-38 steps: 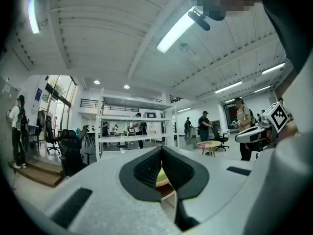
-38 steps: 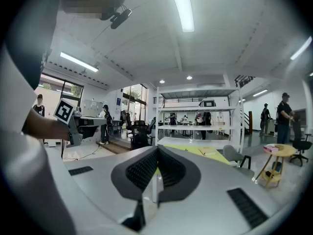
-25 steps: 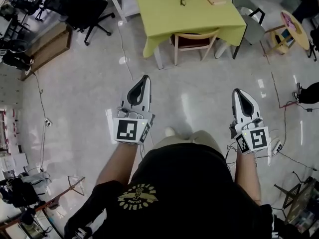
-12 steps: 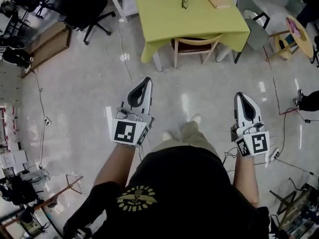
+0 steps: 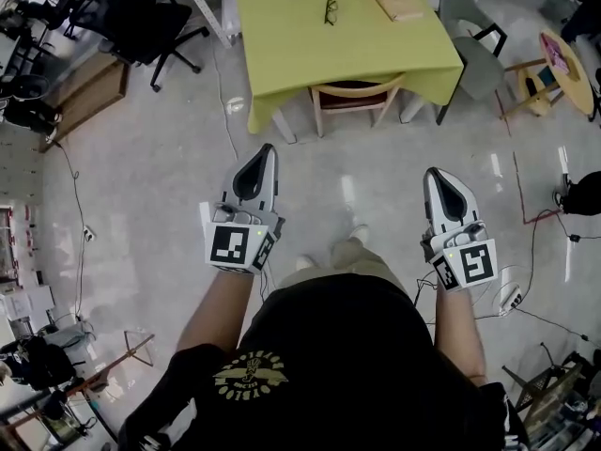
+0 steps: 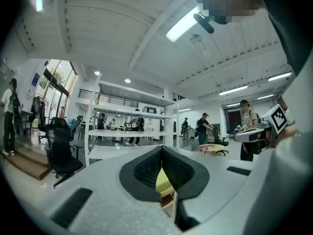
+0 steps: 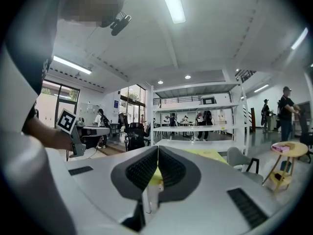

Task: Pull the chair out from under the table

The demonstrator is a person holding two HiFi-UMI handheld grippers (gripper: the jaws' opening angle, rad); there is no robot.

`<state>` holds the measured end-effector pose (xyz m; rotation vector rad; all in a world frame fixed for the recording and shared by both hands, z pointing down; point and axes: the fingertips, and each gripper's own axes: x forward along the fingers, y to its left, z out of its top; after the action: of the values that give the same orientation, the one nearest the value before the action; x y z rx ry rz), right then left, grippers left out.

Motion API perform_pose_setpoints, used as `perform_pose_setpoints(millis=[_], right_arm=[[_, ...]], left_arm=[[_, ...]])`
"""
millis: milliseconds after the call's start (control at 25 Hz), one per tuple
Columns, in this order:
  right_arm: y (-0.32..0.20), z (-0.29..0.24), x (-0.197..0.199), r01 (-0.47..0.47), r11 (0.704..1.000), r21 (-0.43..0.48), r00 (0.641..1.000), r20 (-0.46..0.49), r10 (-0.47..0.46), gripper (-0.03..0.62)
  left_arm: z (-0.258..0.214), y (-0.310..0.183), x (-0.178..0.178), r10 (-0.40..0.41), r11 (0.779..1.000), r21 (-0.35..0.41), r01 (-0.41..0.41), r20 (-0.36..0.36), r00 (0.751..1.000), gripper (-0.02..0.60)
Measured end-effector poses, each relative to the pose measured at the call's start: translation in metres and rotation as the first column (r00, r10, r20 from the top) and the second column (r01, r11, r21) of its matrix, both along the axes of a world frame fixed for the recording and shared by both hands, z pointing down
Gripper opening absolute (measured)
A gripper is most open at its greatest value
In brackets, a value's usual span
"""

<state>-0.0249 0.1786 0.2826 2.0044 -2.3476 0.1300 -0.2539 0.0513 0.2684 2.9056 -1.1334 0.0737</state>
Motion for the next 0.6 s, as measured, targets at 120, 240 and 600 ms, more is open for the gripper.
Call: perform_pose_setpoints(millis=[120, 240, 600], right_arm=[[-0.009, 0.004, 0.021, 0.013, 1.0, 0.006, 1.0, 0.011, -0.013, 0.011], [-0.013, 0.002, 0.046, 0.021, 1.0, 0.021, 1.0, 0.019, -0.021, 0.011], [-0.028, 0.0, 0.11, 0.025, 0.999, 0.039, 0.999, 0.022, -0.026, 0.011]], left_arm=[[-0.006, -0.012, 0.02, -0.026, 1.0, 0.015, 0.027, -0.01, 1.0, 0.009], [-0.015, -0.019, 0.039, -0.048, 0.998, 0.04, 0.048, -0.008, 0.999, 0.009], [-0.021, -0.032, 0.076, -0.104, 0.993, 0.062, 0.103, 0.014, 0.994, 0.009]])
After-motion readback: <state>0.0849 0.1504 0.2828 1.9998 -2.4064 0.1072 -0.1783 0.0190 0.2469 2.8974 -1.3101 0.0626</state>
